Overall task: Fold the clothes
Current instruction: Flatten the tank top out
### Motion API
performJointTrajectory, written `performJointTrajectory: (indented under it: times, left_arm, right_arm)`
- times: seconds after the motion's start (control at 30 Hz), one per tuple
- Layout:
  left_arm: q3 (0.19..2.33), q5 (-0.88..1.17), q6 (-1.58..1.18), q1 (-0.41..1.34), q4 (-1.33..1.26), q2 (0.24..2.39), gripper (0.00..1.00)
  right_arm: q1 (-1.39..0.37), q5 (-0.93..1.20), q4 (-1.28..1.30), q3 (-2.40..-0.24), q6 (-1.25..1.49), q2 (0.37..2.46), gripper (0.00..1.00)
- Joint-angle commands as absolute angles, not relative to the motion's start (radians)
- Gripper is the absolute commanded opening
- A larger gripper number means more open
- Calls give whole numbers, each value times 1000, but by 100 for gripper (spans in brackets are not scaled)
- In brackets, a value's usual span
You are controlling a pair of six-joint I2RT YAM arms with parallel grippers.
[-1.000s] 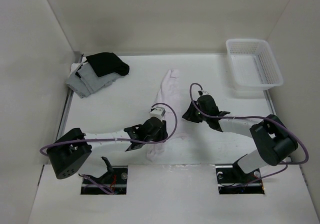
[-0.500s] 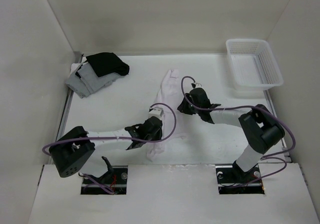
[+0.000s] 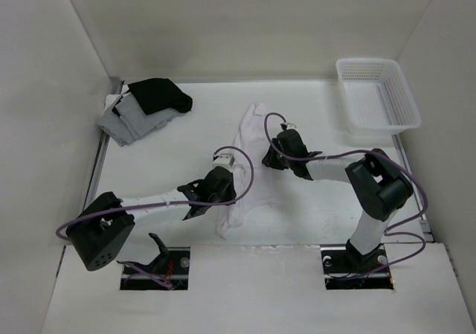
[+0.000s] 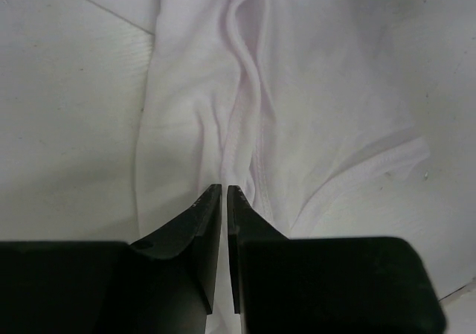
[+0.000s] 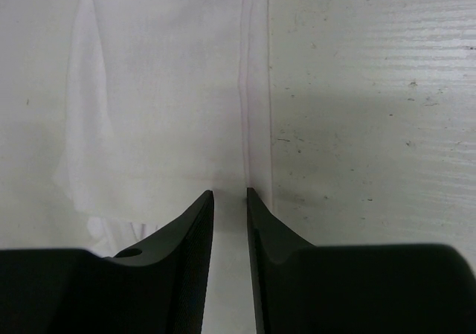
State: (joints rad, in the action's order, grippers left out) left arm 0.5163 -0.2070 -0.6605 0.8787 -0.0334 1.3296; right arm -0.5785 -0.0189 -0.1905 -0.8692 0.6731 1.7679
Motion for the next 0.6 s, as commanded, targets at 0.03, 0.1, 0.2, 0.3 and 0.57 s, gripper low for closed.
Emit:
performJointTrajectory:
  times: [0.03, 0.1, 0.2, 0.3, 0.57]
  left_arm:
    - [486, -150, -666, 838, -64, 1275, 7]
    - [483, -140, -669, 832, -75, 1275, 7]
    - [482, -137, -670, 834, -78, 1276, 7]
    - [480, -130, -670, 840, -80, 1275, 7]
    - [442, -46, -669, 828, -97, 1247, 29]
  right_arm:
    - [-605, -104, -140, -884, 658, 1723, 31]
    - [-614, -106, -133, -884, 658, 1724, 31]
    - [-628, -110, -109, -897, 661, 1738, 30]
    - [-636, -110, -95, -908, 664, 1746, 24]
    - [-639, -138, -91, -904, 669, 1668, 4]
